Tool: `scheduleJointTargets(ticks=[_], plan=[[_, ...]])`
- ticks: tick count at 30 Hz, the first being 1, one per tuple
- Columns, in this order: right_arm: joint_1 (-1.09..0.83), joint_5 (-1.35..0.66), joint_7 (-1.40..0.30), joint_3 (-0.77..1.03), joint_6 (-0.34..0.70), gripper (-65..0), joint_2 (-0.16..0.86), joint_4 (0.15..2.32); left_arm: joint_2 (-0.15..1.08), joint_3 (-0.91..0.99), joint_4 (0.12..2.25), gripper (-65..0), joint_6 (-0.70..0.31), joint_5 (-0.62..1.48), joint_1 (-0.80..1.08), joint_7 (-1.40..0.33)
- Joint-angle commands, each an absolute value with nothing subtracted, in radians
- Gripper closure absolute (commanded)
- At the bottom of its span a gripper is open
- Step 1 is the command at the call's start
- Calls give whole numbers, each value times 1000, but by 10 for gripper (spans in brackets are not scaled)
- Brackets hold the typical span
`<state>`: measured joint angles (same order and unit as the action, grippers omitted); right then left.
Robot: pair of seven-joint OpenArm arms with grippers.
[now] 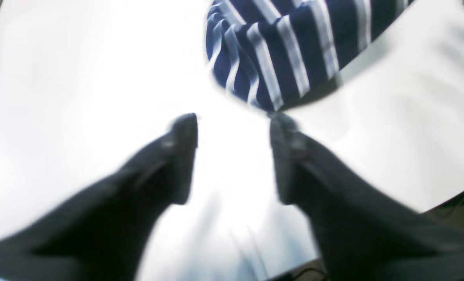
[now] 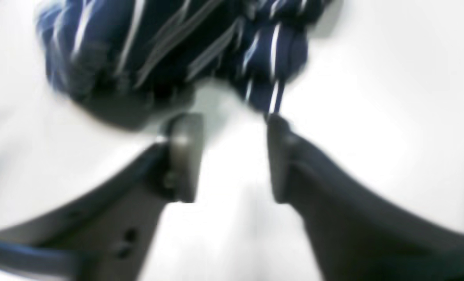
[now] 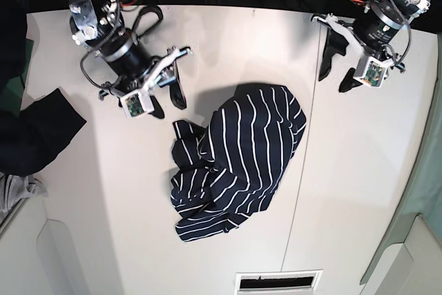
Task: Layout the t-shirt on the table in an organized manner, then fold the t-shirt properly
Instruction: 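Lower both grippers onto opposite edges of the navy striped shirt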
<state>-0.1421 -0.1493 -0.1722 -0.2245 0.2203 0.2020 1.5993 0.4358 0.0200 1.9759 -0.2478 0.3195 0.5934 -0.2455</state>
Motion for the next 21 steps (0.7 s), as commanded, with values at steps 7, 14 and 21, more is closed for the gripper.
scheduleJointTargets(ticks=[7,14,21], plan=[[103,-142,-159,-222,196,-356,109,1271,423,-152,1811,-378,-202,229,366,-229],[229,-134,-153,-222,184,-356,65,1085,337,-274,1621,-379,-201,193,170,-228],[308,-78,-153,-222,214,-346,-2,910,256,-283,1487,-345,-96,192,44,-226]])
